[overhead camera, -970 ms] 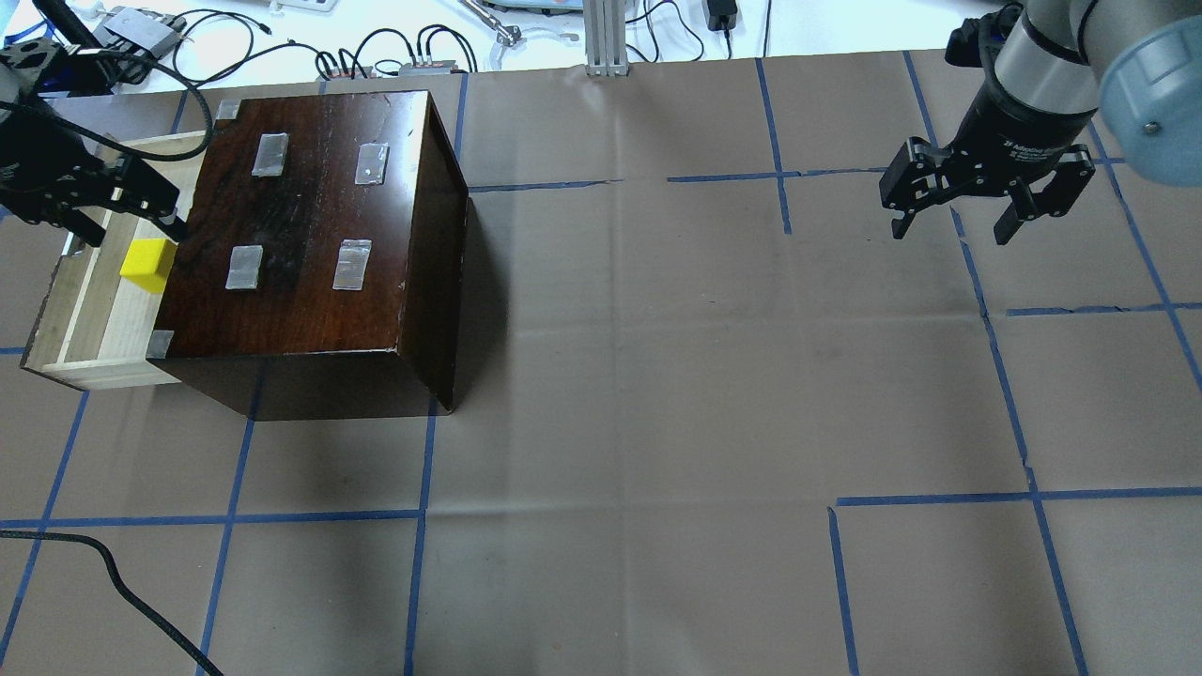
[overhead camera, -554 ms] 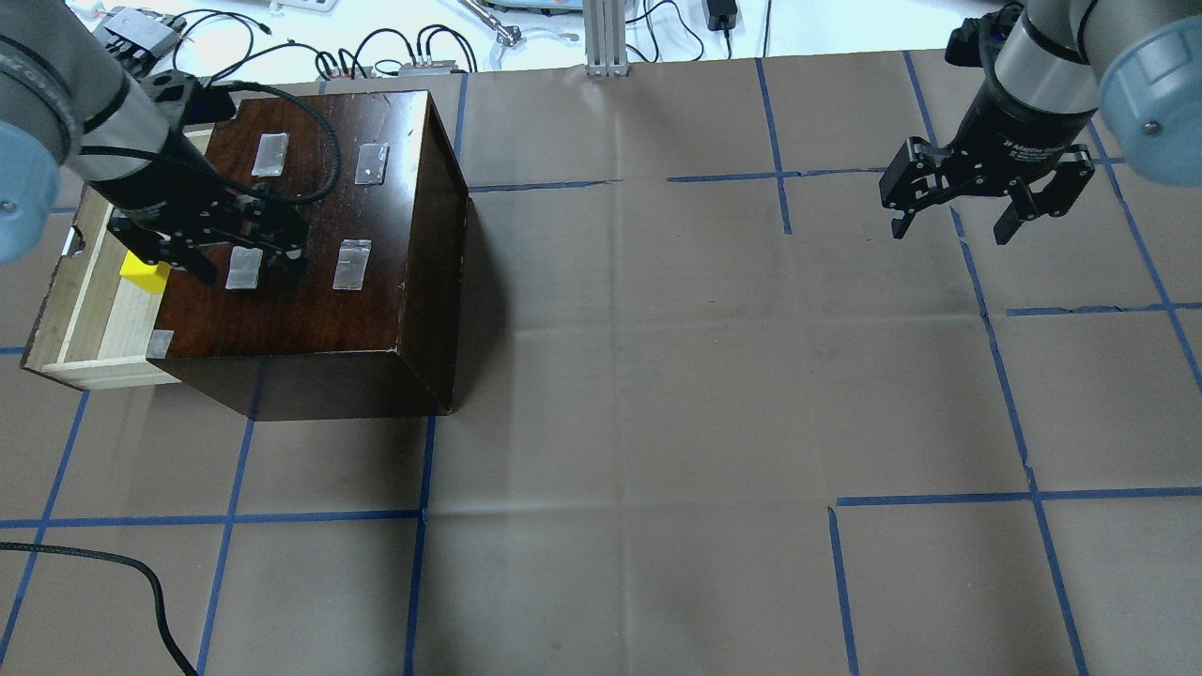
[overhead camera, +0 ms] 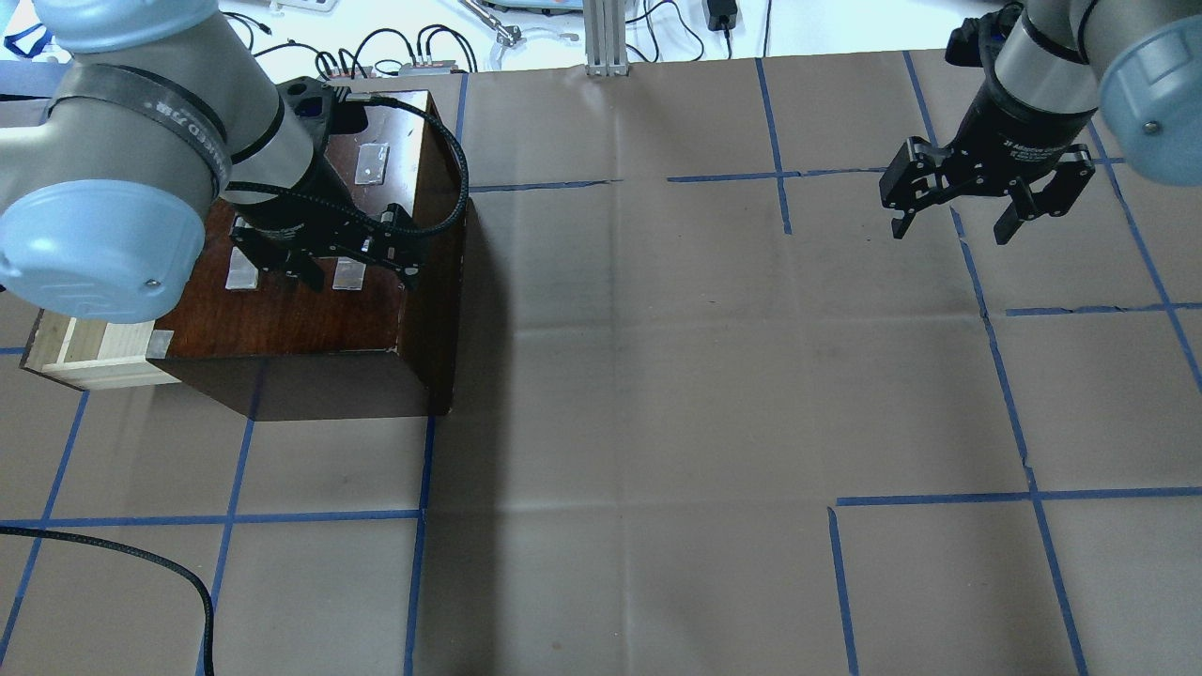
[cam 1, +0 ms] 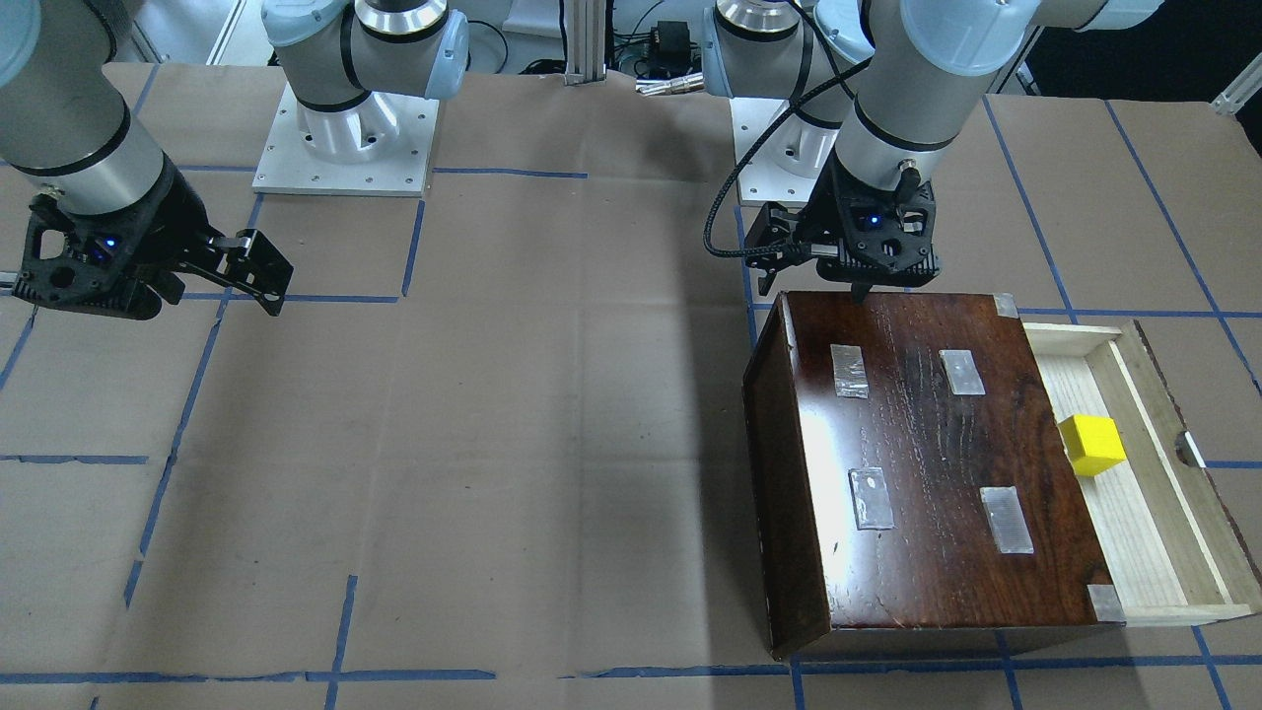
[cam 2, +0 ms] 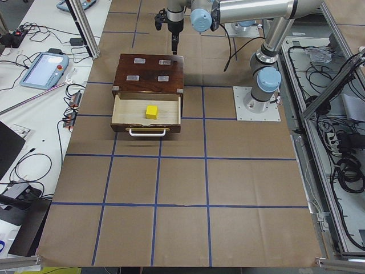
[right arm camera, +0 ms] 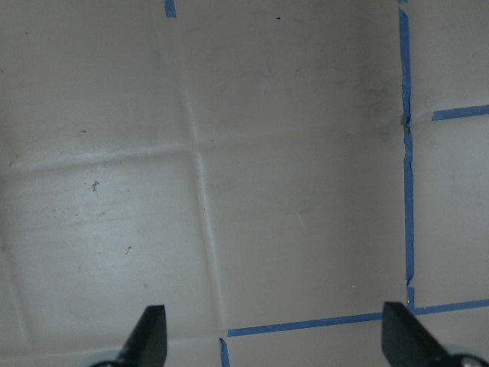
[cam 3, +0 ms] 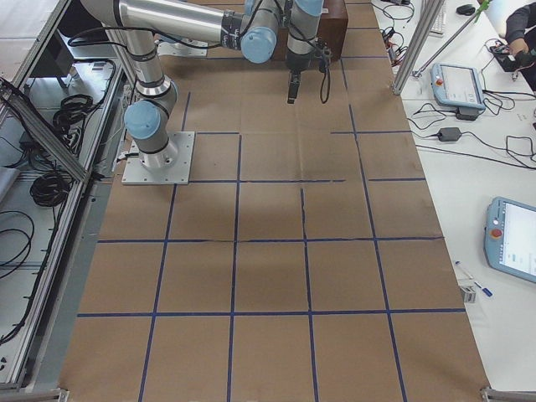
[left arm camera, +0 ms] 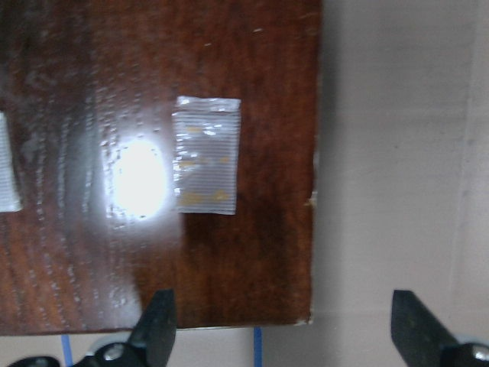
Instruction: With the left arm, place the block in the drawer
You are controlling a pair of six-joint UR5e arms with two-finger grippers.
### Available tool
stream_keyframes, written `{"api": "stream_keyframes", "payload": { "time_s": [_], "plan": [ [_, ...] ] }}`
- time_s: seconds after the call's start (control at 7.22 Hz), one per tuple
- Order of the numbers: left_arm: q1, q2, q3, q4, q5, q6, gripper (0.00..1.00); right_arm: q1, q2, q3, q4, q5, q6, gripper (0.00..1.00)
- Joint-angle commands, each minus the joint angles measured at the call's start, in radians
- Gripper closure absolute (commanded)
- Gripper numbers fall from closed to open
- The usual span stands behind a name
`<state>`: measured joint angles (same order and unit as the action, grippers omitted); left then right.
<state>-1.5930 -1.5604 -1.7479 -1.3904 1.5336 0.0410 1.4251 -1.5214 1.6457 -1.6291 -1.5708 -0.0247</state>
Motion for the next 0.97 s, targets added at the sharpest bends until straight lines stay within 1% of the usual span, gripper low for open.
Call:
{"api": "stream_keyframes", "payload": {
  "time_s": [0.0, 0.28, 0.55, 0.83],
  "plan": [
    [-0.005, -0.009, 0.002, 0.004, -0.001, 0.003, 0.01, 0.0, 0.0, 0.0, 0.0, 0.0, 0.0, 0.0],
    [-0.004, -0.003, 0.008, -0.005, 0.0, 0.02, 0.01, 0.0, 0.0, -0.001, 0.0, 0.0, 0.0, 0.0],
    [0.004, -0.006, 0.013, -0.007, 0.045, 0.036, 0.01, 0.0, 0.0, -0.001, 0.0, 0.0, -0.001, 0.0],
    [0.008, -0.012, 0.011, -0.007, 0.039, 0.062, 0.01, 0.0, 0.0, 0.0, 0.0, 0.0, -0.001, 0.0]
  ]
}}
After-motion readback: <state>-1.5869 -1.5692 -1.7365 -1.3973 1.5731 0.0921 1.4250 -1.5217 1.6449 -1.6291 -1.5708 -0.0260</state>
